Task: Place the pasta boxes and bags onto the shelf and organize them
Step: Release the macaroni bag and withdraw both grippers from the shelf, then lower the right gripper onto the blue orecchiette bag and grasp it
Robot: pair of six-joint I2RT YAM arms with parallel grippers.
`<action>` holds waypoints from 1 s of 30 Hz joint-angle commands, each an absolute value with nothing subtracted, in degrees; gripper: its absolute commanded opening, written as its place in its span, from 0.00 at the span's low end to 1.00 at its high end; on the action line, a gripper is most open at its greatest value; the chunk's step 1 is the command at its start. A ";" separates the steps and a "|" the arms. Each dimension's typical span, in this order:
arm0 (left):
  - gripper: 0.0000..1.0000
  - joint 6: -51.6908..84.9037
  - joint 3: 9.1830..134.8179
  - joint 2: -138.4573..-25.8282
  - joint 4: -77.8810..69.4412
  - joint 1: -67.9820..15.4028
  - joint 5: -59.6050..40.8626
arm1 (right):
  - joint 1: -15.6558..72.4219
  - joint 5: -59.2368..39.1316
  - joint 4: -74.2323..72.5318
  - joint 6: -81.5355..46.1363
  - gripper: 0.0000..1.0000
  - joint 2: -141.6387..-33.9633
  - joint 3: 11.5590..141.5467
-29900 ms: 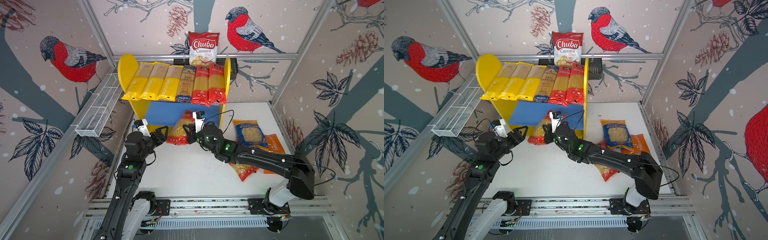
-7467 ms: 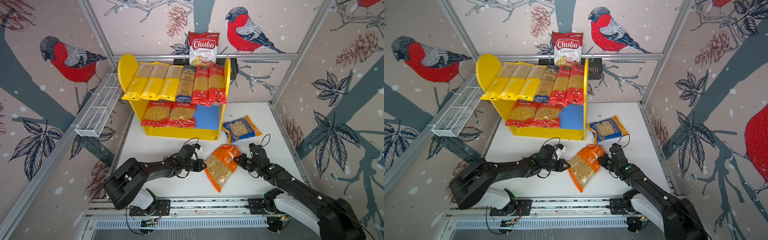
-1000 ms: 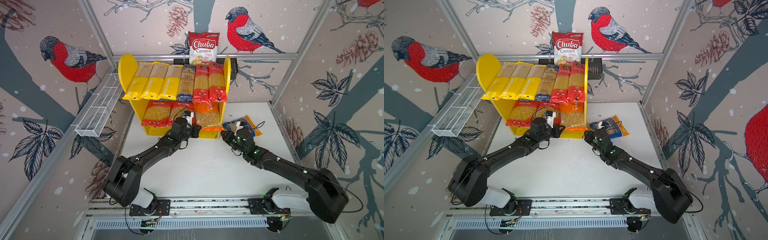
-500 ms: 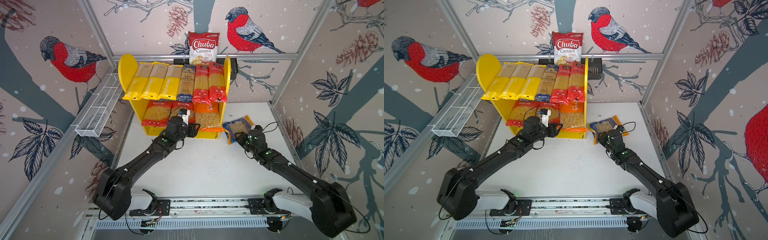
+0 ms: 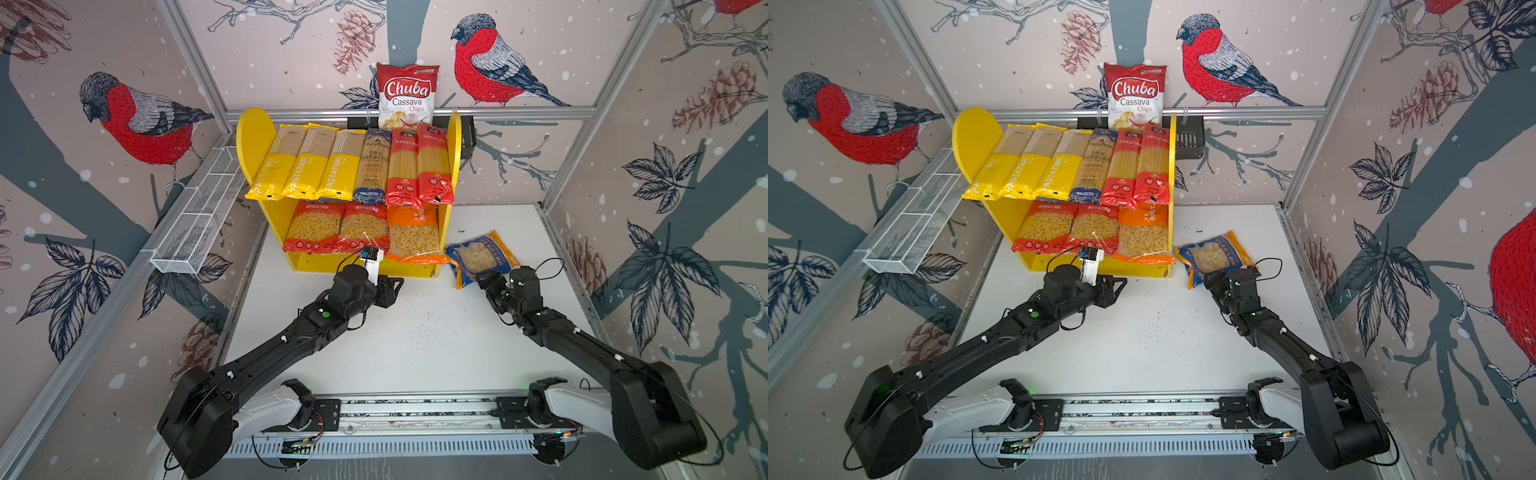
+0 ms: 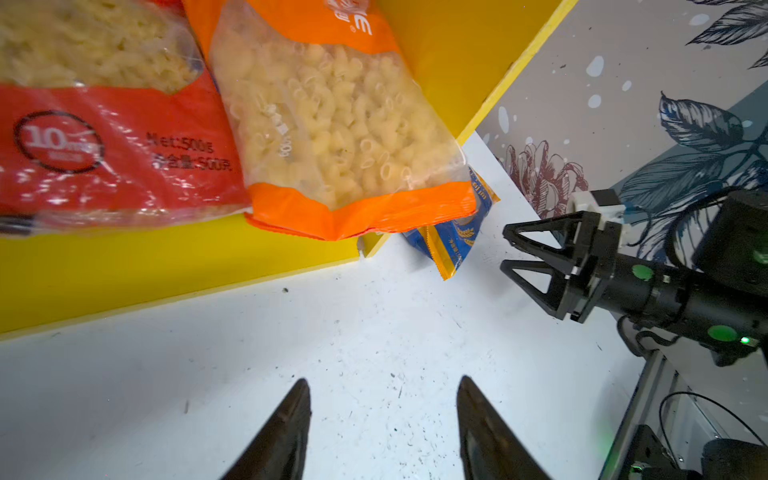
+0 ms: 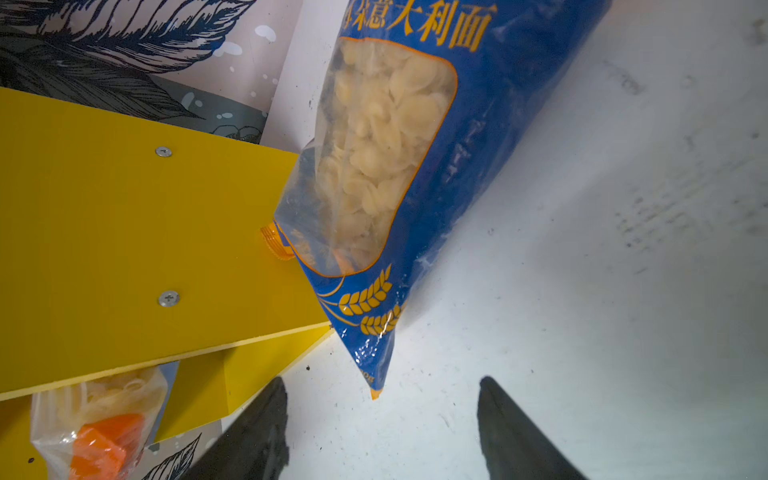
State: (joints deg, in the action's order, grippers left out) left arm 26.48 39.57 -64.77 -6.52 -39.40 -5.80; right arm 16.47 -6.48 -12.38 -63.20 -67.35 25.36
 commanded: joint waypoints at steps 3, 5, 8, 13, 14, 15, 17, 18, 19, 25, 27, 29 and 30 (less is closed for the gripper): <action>0.56 27.01 39.53 -67.08 -11.46 -41.58 -4.58 | 16.36 -7.56 -20.61 -69.69 0.73 -70.66 24.65; 0.56 27.37 39.48 -67.65 -12.06 -42.38 -4.39 | 16.46 -7.61 -22.07 -70.80 0.73 -72.25 25.16; 0.56 27.98 38.99 -67.99 -12.89 -43.06 -4.20 | 16.53 -6.91 -23.69 -72.18 0.72 -75.35 26.01; 0.55 28.29 38.15 -67.90 -12.93 -43.24 -4.12 | 16.49 -7.03 -26.84 -74.27 0.70 -80.33 27.20; 0.55 28.29 38.06 -67.70 -12.84 -43.24 -4.04 | 16.45 -7.18 -27.91 -74.85 0.69 -81.31 27.32; 0.55 28.21 38.03 -67.58 -12.75 -43.24 -3.85 | 16.44 -7.04 -28.72 -75.16 0.68 -82.38 27.47; 0.55 28.12 38.06 -67.42 -12.66 -43.25 -3.78 | 16.59 -6.62 -29.50 -75.41 0.67 -84.13 27.92; 0.55 28.12 38.06 -67.34 -12.65 -43.29 -3.78 | 16.60 -6.30 -29.70 -75.50 0.66 -85.03 28.11; 0.55 28.21 37.97 -67.27 -12.65 -43.33 -3.72 | 16.44 -6.18 -29.94 -75.57 0.66 -85.71 28.21; 0.55 28.38 37.36 -67.07 -12.74 -43.33 -3.54 | 16.23 -7.21 -31.65 -73.92 0.36 -89.28 28.26; 0.55 28.36 37.26 -67.11 -12.91 -43.33 -3.50 | 16.05 -7.47 -31.27 -72.43 0.23 -89.23 27.75; 0.55 28.37 37.23 -67.14 -13.16 -43.32 -3.51 | 15.88 -7.60 -29.73 -70.23 0.17 -88.33 27.12; 0.55 28.31 37.26 -67.22 -13.27 -43.26 -3.58 | 15.62 -7.81 -28.35 -68.76 0.14 -87.54 26.79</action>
State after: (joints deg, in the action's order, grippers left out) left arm 28.53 37.32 -67.29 -11.29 -43.29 -3.88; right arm 15.94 -7.42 -30.26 -72.99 -88.60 27.38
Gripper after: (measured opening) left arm 0.553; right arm 0.156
